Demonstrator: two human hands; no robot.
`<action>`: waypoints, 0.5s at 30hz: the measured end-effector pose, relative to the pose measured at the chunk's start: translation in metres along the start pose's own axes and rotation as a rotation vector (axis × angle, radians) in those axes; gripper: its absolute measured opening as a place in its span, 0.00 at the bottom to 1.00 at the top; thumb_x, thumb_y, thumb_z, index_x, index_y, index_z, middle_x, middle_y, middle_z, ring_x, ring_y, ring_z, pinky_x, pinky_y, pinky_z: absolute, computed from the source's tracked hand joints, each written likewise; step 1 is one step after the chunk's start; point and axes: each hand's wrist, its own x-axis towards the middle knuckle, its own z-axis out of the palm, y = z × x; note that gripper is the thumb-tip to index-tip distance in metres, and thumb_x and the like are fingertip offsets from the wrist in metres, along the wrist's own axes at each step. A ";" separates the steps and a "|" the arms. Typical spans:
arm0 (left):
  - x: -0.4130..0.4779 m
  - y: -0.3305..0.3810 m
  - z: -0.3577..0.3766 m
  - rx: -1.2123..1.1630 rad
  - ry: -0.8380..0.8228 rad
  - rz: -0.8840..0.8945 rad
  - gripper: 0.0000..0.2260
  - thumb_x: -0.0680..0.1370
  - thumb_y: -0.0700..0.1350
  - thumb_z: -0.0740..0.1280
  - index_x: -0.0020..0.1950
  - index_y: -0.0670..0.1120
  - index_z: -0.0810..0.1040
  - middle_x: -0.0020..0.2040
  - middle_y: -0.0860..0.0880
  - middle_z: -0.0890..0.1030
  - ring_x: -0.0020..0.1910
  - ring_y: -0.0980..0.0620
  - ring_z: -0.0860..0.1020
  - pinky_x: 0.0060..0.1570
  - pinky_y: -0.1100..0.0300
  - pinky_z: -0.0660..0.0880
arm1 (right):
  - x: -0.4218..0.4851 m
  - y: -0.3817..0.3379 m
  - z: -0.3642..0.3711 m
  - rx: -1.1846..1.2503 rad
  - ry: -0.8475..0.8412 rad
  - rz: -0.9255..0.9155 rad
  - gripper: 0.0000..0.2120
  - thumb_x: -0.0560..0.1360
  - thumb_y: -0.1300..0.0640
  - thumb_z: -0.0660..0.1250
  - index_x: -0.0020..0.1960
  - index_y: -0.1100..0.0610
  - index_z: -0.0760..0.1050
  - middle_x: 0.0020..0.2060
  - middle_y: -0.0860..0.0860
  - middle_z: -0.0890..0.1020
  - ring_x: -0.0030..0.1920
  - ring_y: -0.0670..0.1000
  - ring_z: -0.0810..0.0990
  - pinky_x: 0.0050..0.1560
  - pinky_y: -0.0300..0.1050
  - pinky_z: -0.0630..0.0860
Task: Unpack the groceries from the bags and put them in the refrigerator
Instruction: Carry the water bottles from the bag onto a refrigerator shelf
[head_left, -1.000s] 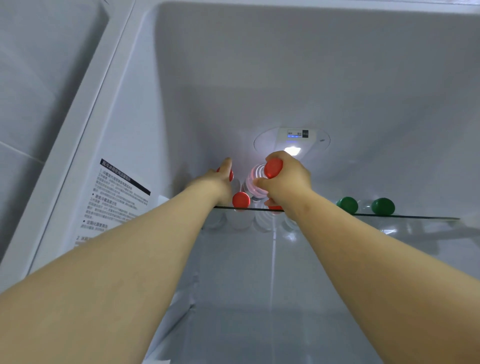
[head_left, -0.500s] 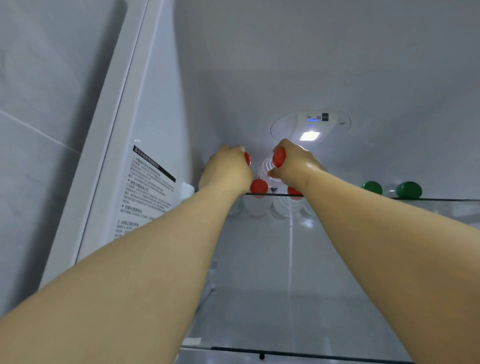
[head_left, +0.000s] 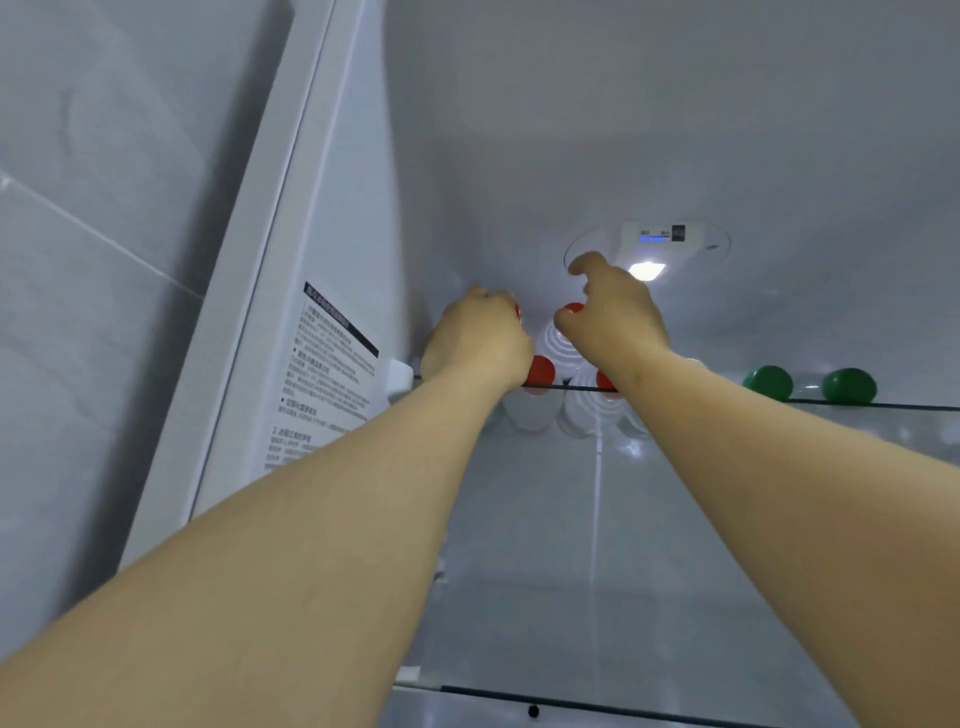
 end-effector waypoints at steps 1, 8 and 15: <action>0.000 0.000 0.000 0.008 0.010 0.001 0.16 0.77 0.38 0.57 0.63 0.44 0.73 0.63 0.44 0.70 0.59 0.41 0.71 0.58 0.49 0.72 | -0.003 -0.002 -0.003 -0.042 0.033 -0.044 0.19 0.75 0.61 0.60 0.66 0.57 0.68 0.59 0.57 0.75 0.57 0.59 0.74 0.51 0.47 0.72; -0.001 0.002 0.001 0.056 -0.042 0.058 0.17 0.78 0.42 0.57 0.68 0.44 0.69 0.66 0.46 0.68 0.63 0.44 0.66 0.62 0.49 0.69 | -0.011 -0.010 -0.005 -0.305 -0.002 -0.074 0.14 0.72 0.68 0.57 0.30 0.60 0.60 0.28 0.54 0.64 0.32 0.56 0.65 0.28 0.41 0.55; 0.001 0.002 0.001 0.053 -0.040 0.048 0.14 0.77 0.40 0.58 0.61 0.43 0.72 0.62 0.46 0.70 0.58 0.45 0.69 0.59 0.49 0.71 | -0.014 -0.012 -0.004 -0.290 -0.077 -0.041 0.15 0.73 0.67 0.57 0.30 0.59 0.58 0.29 0.54 0.63 0.38 0.57 0.67 0.30 0.42 0.59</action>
